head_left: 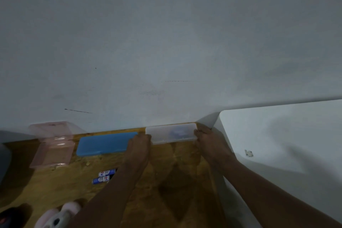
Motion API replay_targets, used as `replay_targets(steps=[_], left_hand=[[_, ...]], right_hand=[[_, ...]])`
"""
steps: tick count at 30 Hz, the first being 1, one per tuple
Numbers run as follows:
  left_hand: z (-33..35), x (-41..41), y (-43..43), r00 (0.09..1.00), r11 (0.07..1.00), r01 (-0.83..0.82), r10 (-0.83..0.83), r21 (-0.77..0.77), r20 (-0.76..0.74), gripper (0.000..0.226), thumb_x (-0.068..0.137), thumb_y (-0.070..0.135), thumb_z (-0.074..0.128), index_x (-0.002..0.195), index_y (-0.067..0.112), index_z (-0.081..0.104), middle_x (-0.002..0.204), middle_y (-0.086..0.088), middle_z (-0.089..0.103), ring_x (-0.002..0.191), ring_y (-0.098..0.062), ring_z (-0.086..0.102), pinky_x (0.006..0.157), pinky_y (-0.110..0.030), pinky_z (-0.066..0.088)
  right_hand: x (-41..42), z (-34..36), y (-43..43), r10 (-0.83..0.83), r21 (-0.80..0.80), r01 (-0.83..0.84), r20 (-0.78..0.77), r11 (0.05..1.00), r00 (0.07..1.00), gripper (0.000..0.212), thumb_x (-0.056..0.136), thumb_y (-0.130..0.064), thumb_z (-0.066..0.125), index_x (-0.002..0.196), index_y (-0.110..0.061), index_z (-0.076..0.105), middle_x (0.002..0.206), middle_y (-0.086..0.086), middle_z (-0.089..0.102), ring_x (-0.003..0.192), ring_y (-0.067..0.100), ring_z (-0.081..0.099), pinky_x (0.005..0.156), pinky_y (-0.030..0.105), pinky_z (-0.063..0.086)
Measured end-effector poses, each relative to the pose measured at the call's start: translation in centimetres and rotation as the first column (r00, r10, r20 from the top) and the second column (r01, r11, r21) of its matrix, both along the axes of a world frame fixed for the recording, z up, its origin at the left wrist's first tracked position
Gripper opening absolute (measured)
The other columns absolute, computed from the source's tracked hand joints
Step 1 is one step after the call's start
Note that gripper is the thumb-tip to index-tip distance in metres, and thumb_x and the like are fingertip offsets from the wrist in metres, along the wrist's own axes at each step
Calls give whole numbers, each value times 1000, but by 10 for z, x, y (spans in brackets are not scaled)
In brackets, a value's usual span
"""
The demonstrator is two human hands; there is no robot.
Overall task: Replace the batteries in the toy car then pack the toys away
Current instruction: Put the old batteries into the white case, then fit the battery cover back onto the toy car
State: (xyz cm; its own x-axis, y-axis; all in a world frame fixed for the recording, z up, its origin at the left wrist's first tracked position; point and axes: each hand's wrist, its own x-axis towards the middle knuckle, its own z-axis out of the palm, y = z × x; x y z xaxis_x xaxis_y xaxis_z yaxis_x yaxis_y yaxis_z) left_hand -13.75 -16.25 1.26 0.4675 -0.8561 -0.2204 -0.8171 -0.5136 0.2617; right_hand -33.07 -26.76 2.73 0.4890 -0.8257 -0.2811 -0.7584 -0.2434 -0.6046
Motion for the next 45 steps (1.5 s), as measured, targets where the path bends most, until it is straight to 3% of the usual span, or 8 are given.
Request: replay_targets(steps=[4,14,19,22,29,32,39,45], left_hand=[[5,-7,15,1000,993,23,-25,-114,-8,38,98,14,51,136,12,51,132,-8,58,114,-24,59,95,-33,49],[34,-67,98,996,977,-56,41,-204,-73,54,100,42,38,148,15,34,152,-8,37,138,-26,37,112,-40,33],[47,-104,161,992,947,-95,63,-307,-113,46,97,37,48,134,10,53,135,-14,57,119,-32,56,97,-39,45],[57,-127,200,981,904,-163,107,-395,-160,38,97,30,54,128,9,59,125,-13,64,111,-31,60,89,-32,45],[52,-151,261,959,910,-241,171,-338,-226,28,98,24,51,112,2,64,109,-15,69,99,-29,63,78,-31,43],[45,-154,281,922,913,-305,212,-270,-324,32,98,26,51,126,12,60,113,-12,69,101,-25,64,76,-25,41],[11,-151,313,704,929,-359,208,-87,-679,42,96,21,56,138,20,50,132,-3,60,123,-22,55,102,-38,47],[-4,-140,315,519,923,-380,154,-66,-841,50,94,13,59,140,29,48,128,-2,63,116,-20,60,96,-50,51]], right_hand=[[-10,-1,6,179,-272,-250,-259,929,949,49,93,-43,51,135,-19,49,143,3,49,124,24,52,109,42,40],[-43,13,93,140,-193,-161,-120,968,983,54,98,-49,37,143,-18,35,148,6,39,135,25,38,112,40,29],[-67,35,163,220,-234,-205,41,950,975,42,100,-37,42,132,-11,47,134,9,52,119,26,50,95,30,39],[-77,27,195,196,-228,-174,79,958,977,40,97,-44,44,124,-16,53,126,5,57,115,26,53,94,37,46],[-97,11,250,166,-117,-154,98,981,981,36,97,-50,39,113,-22,53,115,-1,57,101,20,57,84,38,50],[-98,4,273,144,-43,-141,61,989,988,22,99,-41,42,100,-21,51,98,-2,54,88,16,52,67,26,41],[-92,-20,316,17,86,-22,60,996,998,28,99,-31,46,115,-13,61,94,4,66,85,19,62,71,29,49],[-88,-18,326,-148,254,107,149,961,978,31,99,-24,45,127,-17,59,110,3,67,100,17,61,80,28,53]])
